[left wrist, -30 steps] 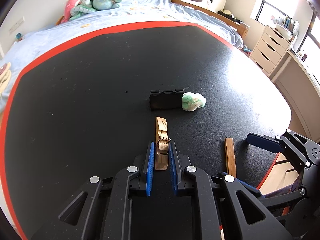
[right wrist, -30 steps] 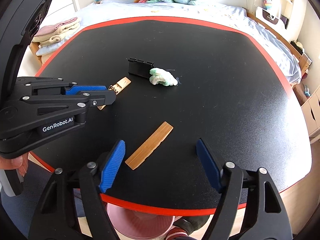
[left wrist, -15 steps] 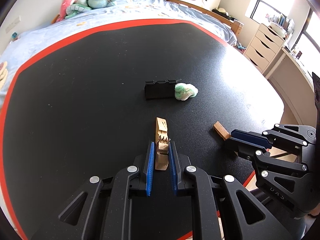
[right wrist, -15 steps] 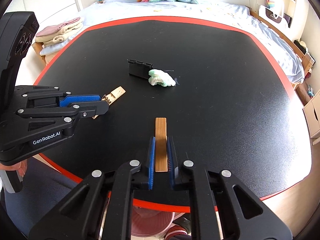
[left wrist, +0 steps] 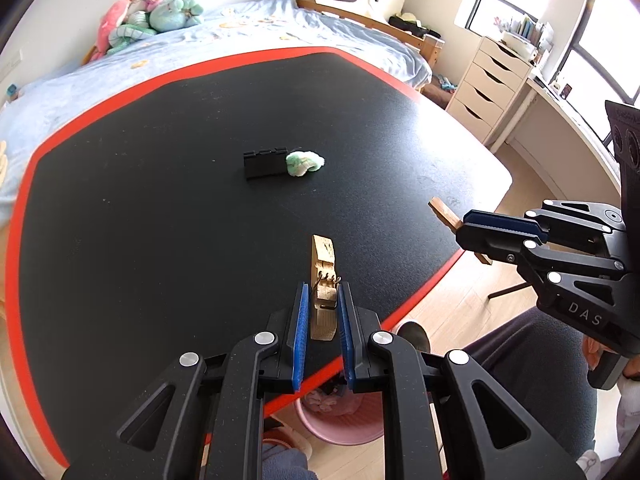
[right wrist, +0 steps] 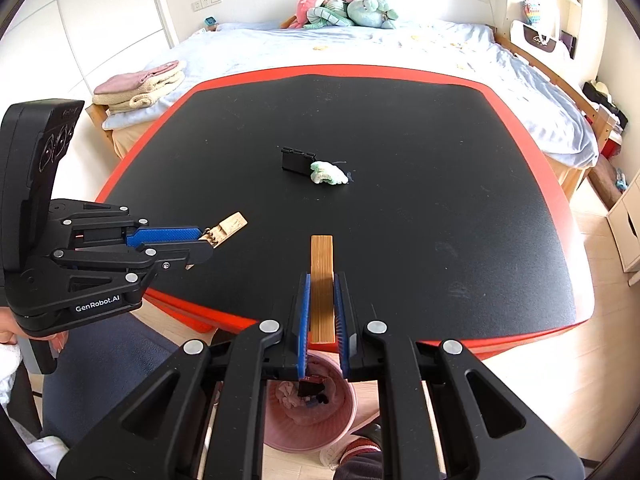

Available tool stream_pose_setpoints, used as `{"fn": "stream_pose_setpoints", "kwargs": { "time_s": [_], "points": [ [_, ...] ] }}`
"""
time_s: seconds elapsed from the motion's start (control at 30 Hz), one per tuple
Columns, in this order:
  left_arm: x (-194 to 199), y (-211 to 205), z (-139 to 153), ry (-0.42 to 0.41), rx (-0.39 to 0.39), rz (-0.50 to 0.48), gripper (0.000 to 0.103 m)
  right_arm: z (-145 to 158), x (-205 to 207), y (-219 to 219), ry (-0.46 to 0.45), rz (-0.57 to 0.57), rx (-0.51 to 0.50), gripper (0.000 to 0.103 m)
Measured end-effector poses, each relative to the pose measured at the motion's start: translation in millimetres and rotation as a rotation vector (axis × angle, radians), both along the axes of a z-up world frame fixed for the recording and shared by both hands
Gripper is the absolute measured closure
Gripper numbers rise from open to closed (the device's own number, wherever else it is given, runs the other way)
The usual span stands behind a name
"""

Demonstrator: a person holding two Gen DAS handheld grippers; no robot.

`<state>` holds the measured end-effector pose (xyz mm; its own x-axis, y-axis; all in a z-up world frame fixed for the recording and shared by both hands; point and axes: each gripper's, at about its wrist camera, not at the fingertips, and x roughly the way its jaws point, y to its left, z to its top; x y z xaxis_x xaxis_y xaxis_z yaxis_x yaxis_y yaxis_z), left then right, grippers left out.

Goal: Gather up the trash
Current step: 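Carry the wooden block and stick over the wastebasket and open both tools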

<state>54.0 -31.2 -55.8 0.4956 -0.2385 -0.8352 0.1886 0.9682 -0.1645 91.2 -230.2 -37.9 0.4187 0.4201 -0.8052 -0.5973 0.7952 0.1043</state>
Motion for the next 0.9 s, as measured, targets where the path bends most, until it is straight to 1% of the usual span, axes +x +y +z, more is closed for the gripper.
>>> {"fn": "stream_pose_setpoints", "kwargs": {
  "time_s": [0.2,0.3,0.63,0.9],
  "points": [
    [-28.9,-9.6,11.3,-0.009,-0.010,-0.030,0.088,11.1,-26.5,-17.7,0.003,0.006,0.015,0.092],
    [-41.8,-13.4,12.4,-0.009,-0.010,-0.039,0.088,12.3,-37.8,-22.6,0.011,0.017,0.020,0.092],
    [-75.5,-25.4,7.7,0.008,-0.014,-0.073,0.088,4.6,-69.1,-24.2,0.050,0.064,0.019,0.092],
    [-89.3,-33.4,2.3,0.023,-0.017,-0.091,0.088,-1.4,-84.3,-25.7,0.068,0.083,0.012,0.092]
  ]
}}
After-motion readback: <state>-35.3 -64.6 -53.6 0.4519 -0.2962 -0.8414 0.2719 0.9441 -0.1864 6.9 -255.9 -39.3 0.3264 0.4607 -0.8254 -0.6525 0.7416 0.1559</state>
